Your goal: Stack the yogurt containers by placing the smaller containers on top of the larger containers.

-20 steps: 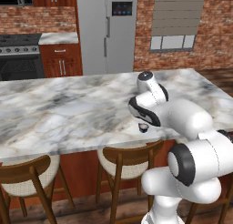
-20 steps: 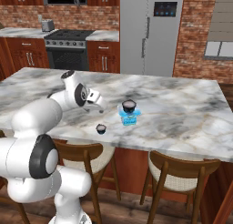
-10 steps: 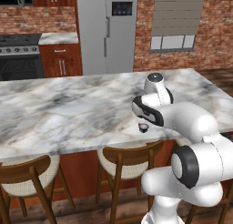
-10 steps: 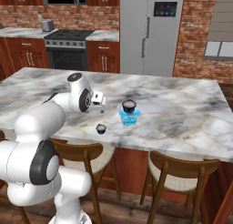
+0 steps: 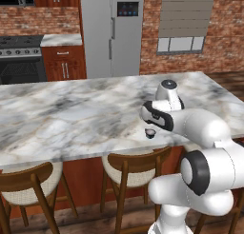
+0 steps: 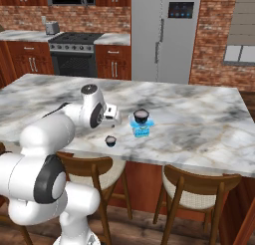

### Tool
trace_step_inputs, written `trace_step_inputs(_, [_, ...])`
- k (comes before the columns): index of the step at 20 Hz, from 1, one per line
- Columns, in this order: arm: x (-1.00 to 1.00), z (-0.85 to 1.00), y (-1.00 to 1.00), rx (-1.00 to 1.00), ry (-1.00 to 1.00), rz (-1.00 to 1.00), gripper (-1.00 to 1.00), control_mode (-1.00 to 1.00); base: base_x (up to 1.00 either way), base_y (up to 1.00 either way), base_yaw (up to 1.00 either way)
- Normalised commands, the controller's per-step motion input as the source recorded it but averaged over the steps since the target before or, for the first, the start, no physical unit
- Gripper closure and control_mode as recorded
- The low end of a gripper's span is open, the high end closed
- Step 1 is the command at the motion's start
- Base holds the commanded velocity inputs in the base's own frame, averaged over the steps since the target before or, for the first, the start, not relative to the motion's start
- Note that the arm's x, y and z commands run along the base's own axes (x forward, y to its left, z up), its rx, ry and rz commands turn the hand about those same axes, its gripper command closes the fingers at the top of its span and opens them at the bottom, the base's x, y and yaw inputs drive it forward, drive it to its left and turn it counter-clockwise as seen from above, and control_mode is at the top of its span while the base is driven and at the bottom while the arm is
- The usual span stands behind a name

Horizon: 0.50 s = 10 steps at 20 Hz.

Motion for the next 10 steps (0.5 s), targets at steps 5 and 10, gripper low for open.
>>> trace_step_inputs(5, [0.0, -0.18, 0.0, 0.0, 0.05, 0.0, -1.0, -1.0, 0.0, 0.0, 0.0])
trace_step_inputs(10, [0.0, -0.22, 0.0, 0.0, 0.07, 0.0, -1.0, -1.0, 0.0, 0.0, 0.0])
